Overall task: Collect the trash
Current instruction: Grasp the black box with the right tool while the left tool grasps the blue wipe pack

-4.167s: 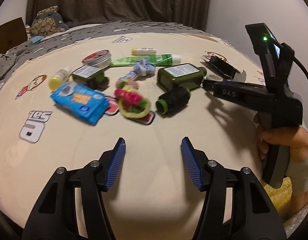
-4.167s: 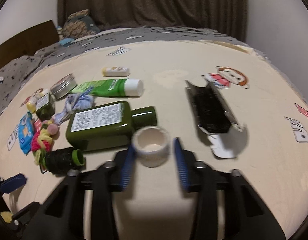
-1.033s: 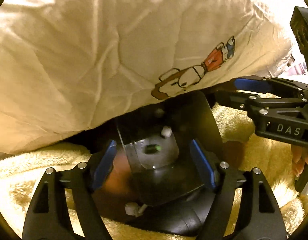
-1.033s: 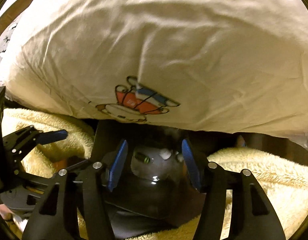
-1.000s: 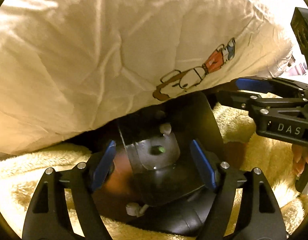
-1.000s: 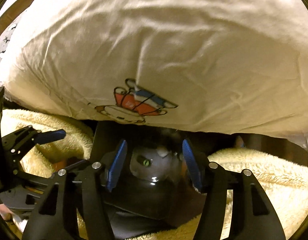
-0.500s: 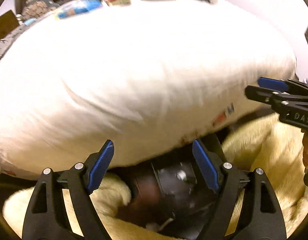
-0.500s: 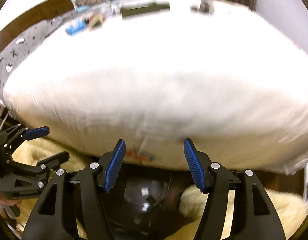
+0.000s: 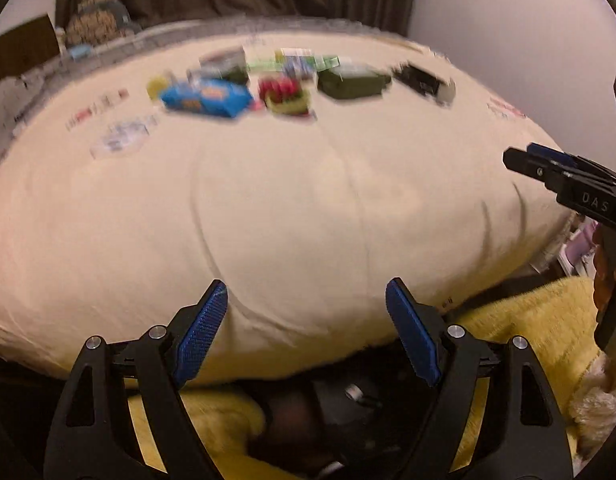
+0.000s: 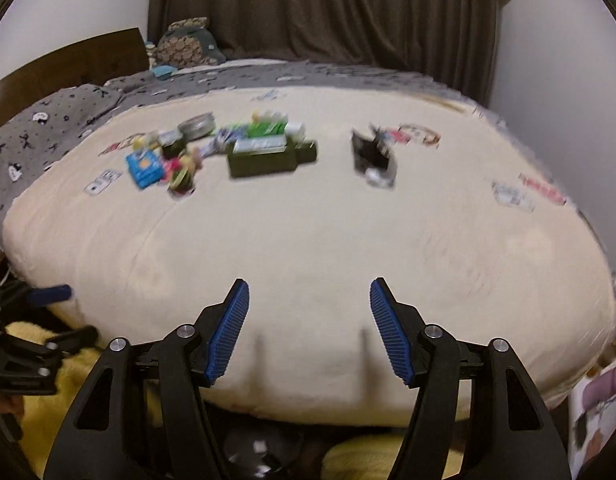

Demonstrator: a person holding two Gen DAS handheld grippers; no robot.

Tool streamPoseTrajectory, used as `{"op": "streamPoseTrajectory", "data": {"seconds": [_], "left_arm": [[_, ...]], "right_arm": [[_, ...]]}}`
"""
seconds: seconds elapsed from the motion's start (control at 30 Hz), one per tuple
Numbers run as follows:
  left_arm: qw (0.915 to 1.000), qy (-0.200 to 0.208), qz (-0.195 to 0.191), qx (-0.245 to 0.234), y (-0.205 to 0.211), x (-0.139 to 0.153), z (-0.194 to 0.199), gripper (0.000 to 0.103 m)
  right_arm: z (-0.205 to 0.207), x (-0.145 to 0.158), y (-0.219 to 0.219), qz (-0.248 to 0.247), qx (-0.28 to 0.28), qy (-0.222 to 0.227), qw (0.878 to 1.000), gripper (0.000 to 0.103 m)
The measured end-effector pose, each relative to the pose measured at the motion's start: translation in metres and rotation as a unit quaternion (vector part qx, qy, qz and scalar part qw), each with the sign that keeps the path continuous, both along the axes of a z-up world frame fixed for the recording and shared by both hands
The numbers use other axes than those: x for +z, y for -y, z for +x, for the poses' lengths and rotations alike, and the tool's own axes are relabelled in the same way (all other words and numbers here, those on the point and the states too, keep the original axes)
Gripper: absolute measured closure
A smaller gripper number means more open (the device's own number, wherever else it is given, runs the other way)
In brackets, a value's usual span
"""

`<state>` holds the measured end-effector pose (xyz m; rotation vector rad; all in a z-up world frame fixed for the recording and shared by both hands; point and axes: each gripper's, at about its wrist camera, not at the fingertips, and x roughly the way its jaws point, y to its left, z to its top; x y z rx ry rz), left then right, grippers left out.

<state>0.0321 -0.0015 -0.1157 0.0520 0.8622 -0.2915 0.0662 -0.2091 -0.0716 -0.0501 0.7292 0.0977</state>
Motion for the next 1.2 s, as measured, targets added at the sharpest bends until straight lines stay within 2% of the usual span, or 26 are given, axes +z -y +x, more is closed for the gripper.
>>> {"op": "streamPoseTrajectory", "data": {"seconds": [0.1, 0.23, 0.5, 0.6, 0.67, 0.8, 0.9, 1.0, 1.1, 1.2], "left_arm": [[0.9994, 0.027, 0.012, 0.016, -0.021, 0.018, 0.007, 0.023], [0.9965, 0.065, 0.028, 0.046, -0.031, 0.034, 0.036, 0.023], [0.9896, 0.081, 0.035, 0.113, -0.052, 0.054, 0.111, 0.023], [0.9873, 0.070, 0.036, 0.138, -0.055, 0.054, 0.143, 0.023], [0.9875, 0.049, 0.027, 0.147, -0.056, 0.048, 0.164, 0.023], [0.9850, 0.030, 0.032, 0.167, -0.053, 0.032, 0.186, 0.023], [0.9854, 0.008, 0.026, 0.168, -0.052, 0.016, 0.198, 0.023], [0.9851, 0.003, 0.018, 0.171, -0.057, 0.010, 0.200, 0.022], [0.9864, -0.002, 0.007, 0.164, -0.062, 0.010, 0.199, 0.023], [0.9889, -0.007, -0.009, 0.148, -0.064, 0.008, 0.200, 0.035]], "right_arm": [[0.012, 0.005, 0.005, 0.001, -0.006, 0.005, 1.000, 0.030], [0.043, 0.009, 0.017, -0.006, -0.029, 0.012, 1.000, 0.030], [0.114, 0.014, 0.033, -0.018, -0.071, 0.026, 0.997, 0.030], [0.140, 0.014, 0.036, -0.011, -0.079, 0.027, 0.996, 0.030], [0.155, 0.012, 0.037, -0.012, -0.089, 0.022, 0.996, 0.030], [0.179, 0.007, 0.036, -0.013, -0.094, 0.017, 0.995, 0.030], [0.199, -0.007, 0.039, -0.019, -0.110, -0.011, 0.994, 0.030], [0.210, -0.023, 0.043, -0.015, -0.115, -0.040, 0.992, 0.030], [0.216, -0.031, 0.045, -0.007, -0.107, -0.059, 0.992, 0.035], [0.218, -0.032, 0.045, 0.005, -0.088, -0.068, 0.994, 0.057]]}}
